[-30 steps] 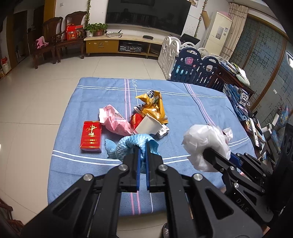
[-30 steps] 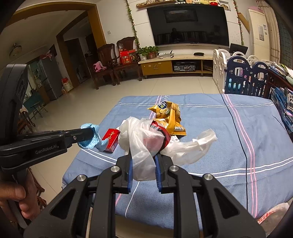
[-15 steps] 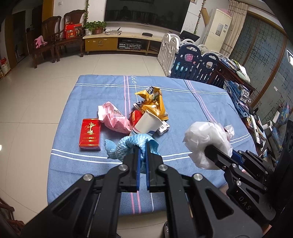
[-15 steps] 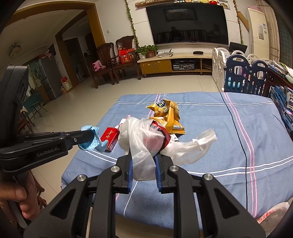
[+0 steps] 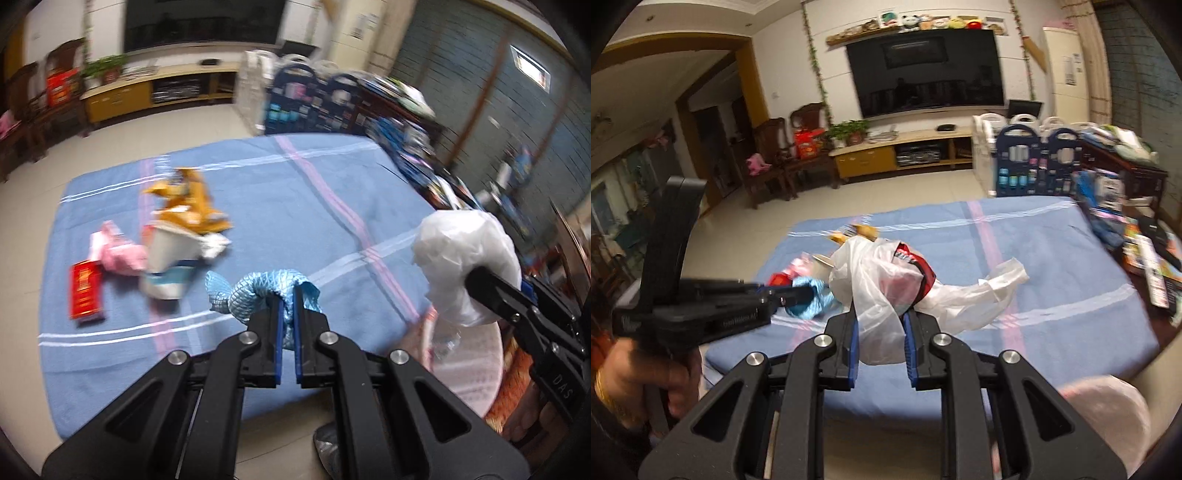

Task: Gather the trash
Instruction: 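Open both tools over the wastebasket to drop the cloth and bag, then bring both tools back over the trash pile on the table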

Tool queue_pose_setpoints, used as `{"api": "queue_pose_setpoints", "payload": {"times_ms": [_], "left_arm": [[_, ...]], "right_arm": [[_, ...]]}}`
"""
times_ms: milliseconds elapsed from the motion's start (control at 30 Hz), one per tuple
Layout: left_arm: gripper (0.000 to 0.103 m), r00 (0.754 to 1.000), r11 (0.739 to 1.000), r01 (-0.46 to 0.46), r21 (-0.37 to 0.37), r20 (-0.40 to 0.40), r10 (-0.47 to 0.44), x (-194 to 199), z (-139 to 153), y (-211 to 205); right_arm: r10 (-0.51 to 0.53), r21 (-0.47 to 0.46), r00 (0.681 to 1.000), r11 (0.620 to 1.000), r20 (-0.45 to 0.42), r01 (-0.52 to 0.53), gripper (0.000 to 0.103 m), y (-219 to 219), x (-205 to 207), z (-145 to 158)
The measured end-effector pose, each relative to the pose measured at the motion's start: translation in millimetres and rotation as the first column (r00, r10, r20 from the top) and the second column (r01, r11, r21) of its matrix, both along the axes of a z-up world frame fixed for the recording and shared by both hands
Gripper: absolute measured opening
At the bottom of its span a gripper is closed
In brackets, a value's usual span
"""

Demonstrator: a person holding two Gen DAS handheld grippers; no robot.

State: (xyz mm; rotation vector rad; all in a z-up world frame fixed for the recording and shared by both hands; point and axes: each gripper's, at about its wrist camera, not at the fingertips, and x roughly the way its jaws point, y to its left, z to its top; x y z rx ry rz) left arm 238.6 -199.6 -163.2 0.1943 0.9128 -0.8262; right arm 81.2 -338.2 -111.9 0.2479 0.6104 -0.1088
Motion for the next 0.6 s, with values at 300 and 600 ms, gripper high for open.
{"api": "queue_pose_setpoints", "payload": {"times_ms": [300, 600], "left_arm": [[0.010, 0.859, 0.860, 0.510, -0.004, -0.060, -0.509, -131, -30, -142], [0.089, 0.927, 0.922, 0.352, 0.162, 0.073, -0.367, -130, -41, -137]], "right_arm": [[-0.250, -0.038, 0.951, 0.968, -0.180, 0.247, 0.021, -87, -132, -33], [-0.385, 0.030, 0.907, 0.918, -0.174, 0.395, 0.082, -99, -141, -43]]}}
